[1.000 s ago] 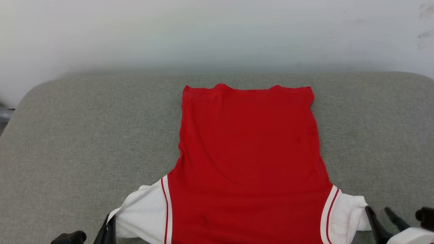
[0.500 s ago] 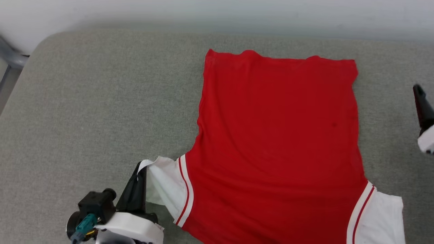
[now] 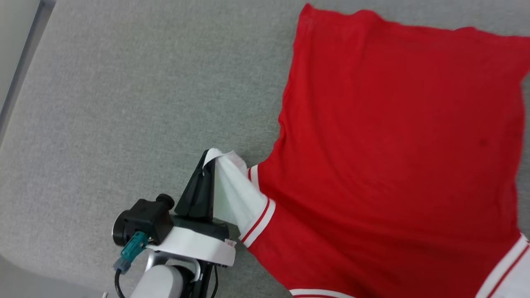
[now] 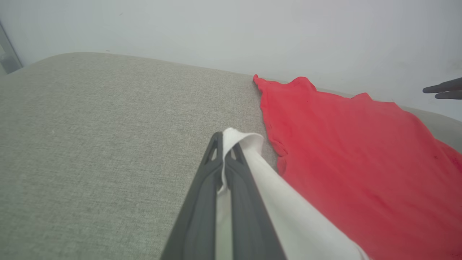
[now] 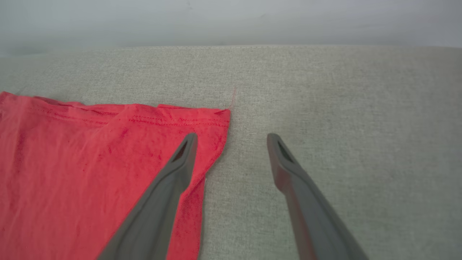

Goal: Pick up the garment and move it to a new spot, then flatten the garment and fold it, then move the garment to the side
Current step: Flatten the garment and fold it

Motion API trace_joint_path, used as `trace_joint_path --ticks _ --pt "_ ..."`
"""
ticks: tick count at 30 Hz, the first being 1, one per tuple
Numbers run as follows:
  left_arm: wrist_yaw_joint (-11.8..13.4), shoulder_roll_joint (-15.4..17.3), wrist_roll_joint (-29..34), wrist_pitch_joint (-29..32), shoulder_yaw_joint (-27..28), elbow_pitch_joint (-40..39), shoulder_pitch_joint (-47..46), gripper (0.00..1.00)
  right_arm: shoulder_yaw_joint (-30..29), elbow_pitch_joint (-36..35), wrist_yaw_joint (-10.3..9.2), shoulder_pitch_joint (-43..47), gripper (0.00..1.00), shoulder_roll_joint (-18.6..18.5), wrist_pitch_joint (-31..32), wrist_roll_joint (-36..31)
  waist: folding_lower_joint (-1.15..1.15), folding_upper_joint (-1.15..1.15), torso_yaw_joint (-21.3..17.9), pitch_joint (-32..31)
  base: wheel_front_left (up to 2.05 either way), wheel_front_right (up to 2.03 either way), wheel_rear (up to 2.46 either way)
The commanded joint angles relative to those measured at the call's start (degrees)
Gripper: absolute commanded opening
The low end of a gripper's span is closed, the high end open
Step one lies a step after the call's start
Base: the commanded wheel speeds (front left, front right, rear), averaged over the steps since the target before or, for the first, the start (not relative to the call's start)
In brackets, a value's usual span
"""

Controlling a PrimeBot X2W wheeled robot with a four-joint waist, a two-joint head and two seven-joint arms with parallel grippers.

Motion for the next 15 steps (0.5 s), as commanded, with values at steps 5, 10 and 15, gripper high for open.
trace_joint_path --ticks 5,10,15 --pt "-0.93 -1.59 0.69 -0.71 -0.68 0.27 -2.68 0.0 0.76 2.91 -0.04 -4.35 1.0 -0.5 3.69 -1.45 -0.01 0.0 3.69 4.84 0.0 0.0 0.0" --pt "-1.86 -2.58 1.04 -0.87 -0.46 0.56 -3.87 0.0 1.8 7.26 -0.03 -3.65 1.0 0.34 8.62 -1.2 -0.01 0.0 4.69 6.96 0.0 0.0 0.0" --pt "-2.52 -2.99 1.81 -0.91 0.5 0.71 -4.36 0.0 0.93 12.83 -0.04 -0.8 0.0 1.92 15.05 -1.62 -0.01 0.0 4.83 7.29 0.0 0.0 0.0"
